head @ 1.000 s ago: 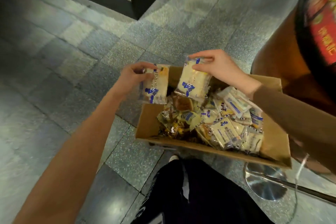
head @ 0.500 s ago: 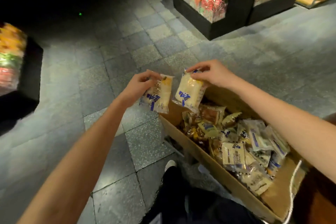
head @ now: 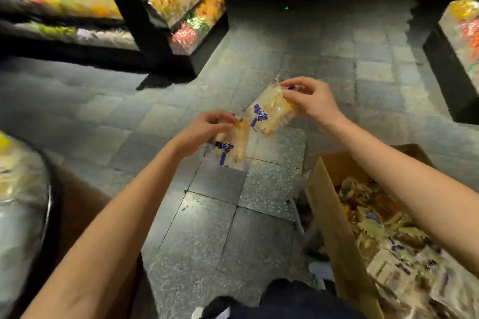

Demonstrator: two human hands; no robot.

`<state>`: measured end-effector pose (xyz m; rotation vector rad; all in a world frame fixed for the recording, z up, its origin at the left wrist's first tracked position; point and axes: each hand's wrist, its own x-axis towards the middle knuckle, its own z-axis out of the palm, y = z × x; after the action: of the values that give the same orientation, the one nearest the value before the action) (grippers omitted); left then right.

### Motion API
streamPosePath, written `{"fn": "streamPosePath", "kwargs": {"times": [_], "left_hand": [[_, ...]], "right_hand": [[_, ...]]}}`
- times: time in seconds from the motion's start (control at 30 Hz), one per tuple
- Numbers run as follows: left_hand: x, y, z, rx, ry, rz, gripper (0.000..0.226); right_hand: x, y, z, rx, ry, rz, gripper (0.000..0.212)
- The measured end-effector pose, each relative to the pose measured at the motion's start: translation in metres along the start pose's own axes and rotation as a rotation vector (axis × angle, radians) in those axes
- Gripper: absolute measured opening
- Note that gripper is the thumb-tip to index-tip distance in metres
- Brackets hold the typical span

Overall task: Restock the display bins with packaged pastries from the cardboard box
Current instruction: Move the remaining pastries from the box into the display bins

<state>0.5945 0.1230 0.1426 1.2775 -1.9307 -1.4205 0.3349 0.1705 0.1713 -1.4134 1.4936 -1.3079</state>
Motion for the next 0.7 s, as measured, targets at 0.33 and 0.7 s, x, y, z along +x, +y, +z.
{"fn": "streamPosePath", "kwargs": {"times": [0.33, 0.7], "left_hand": [[-0.196, -0.062, -0.113, -0.149, 0.491, -0.141, 0.016], [-0.469, -0.135, -0.175, -0.207, 0.901, -0.292, 0.01]], "right_hand": [[-0.04, -0.069, 0.214, 0.226, -0.471, -0.051, 0.023], [-0.198, -0.152, 0.425, 0.143, -0.961, -0.179, 0.024]]}}
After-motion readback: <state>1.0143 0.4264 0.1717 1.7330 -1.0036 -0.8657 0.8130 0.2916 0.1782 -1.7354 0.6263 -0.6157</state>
